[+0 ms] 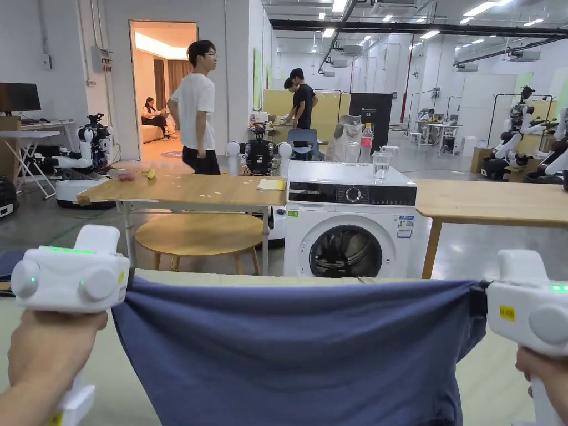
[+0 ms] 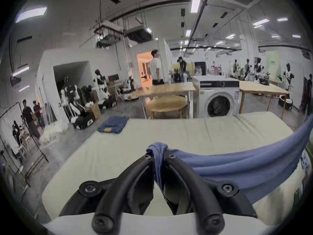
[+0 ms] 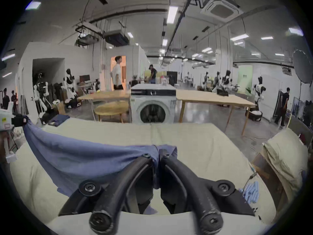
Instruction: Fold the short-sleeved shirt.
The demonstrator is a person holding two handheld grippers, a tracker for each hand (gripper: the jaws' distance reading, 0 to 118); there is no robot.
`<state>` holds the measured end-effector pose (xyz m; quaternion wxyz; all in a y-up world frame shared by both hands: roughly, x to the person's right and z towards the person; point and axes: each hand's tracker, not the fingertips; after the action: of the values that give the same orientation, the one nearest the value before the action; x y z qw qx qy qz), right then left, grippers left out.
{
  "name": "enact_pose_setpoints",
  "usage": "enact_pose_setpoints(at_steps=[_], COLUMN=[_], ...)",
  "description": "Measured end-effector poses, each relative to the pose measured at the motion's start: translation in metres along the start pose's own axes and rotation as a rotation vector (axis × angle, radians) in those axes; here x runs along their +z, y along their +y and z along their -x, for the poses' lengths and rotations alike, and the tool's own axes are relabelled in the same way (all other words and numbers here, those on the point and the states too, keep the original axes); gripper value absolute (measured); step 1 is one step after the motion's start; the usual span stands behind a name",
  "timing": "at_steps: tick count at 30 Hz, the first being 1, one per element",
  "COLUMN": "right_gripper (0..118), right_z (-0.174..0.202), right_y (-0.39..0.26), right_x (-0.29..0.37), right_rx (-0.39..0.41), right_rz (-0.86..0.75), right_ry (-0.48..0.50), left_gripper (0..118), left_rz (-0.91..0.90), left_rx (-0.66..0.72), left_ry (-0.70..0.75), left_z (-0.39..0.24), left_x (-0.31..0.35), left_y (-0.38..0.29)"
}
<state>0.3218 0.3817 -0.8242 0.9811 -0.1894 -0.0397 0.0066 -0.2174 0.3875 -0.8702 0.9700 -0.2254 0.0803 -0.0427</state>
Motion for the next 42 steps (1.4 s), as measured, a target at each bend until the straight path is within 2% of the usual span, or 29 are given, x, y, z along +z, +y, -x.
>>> enact_pose_setpoints(at_steps=[4,7,10,12,15,18,21,23,24,25,27,28,29,32,35,36,38,39,40,42], right_gripper=[2,2,2,2,2,2,2,5,16,40,92,94,94,94,91,66,39,24,0,0], right_z=[-0.009,-0.015,-0.018,-0.015,-0.013,-0.006,0.000,0.003,0.004,0.005,0.007,0.008,0.011,0.029,0.050,0.055,0.067,0.074,0.076,0.073], right_y=[-0.015,-0.030,-0.061,-0.096,-0.149,-0.208,-0.262,-0.286,-0.293,-0.295,-0.288,-0.283,-0.273,-0.241,-0.217,-0.214,-0.210,-0.209,-0.206,-0.198], right_x=[0.025,0.063,0.104,0.129,0.158,0.185,0.200,0.203,0.206,0.207,0.210,0.218,0.234,0.273,0.288,0.288,0.287,0.284,0.282,0.279], right_rx=[0.015,0.023,0.032,0.073,0.081,0.064,0.012,0.027,0.050,0.077,0.076,0.069,0.040,-0.020,-0.034,-0.019,0.013,0.039,0.061,0.031], right_rz=[0.017,0.006,0.022,0.043,0.095,0.136,0.208,0.251,0.261,0.271,0.333,0.308,0.228,0.056,-0.047,-0.055,-0.086,-0.086,-0.086,-0.066], right_ry=[0.003,0.006,0.005,0.005,0.021,0.040,0.048,0.025,-0.004,-0.017,-0.046,-0.033,0.017,0.075,0.092,0.090,0.104,0.081,0.059,0.141], left_gripper=[3,3,3,3,3,3,3,3,14,35,108,117,116,116,113,93,68,52,3,0], left_rz=[-0.024,-0.043,-0.020,-0.003,0.097,0.168,0.230,0.236,0.230,0.215,0.179,0.148,0.090,-0.005,-0.043,-0.031,-0.003,0.023,0.061,0.075], left_rx=[-0.061,-0.136,-0.161,-0.165,-0.128,-0.102,-0.047,0.007,0.007,0.000,-0.001,0.021,0.042,0.049,0.034,0.030,0.009,0.007,0.010,0.076], left_ry=[-0.037,-0.077,-0.110,-0.115,-0.176,-0.161,-0.153,-0.165,-0.159,-0.143,-0.131,-0.148,-0.164,-0.173,-0.155,-0.148,-0.174,-0.142,-0.109,-0.139], left_z=[0.003,0.010,0.022,0.027,0.035,0.043,0.050,0.056,0.056,0.054,0.055,0.054,0.053,0.043,0.039,0.040,0.047,0.052,0.059,0.079], left_x=[0.031,0.080,0.121,0.146,0.172,0.186,0.195,0.194,0.196,0.200,0.209,0.218,0.232,0.269,0.287,0.287,0.287,0.284,0.280,0.276], left_y=[-0.013,-0.034,-0.078,-0.123,-0.192,-0.254,-0.299,-0.314,-0.315,-0.313,-0.303,-0.296,-0.288,-0.273,-0.271,-0.270,-0.270,-0.270,-0.270,-0.271])
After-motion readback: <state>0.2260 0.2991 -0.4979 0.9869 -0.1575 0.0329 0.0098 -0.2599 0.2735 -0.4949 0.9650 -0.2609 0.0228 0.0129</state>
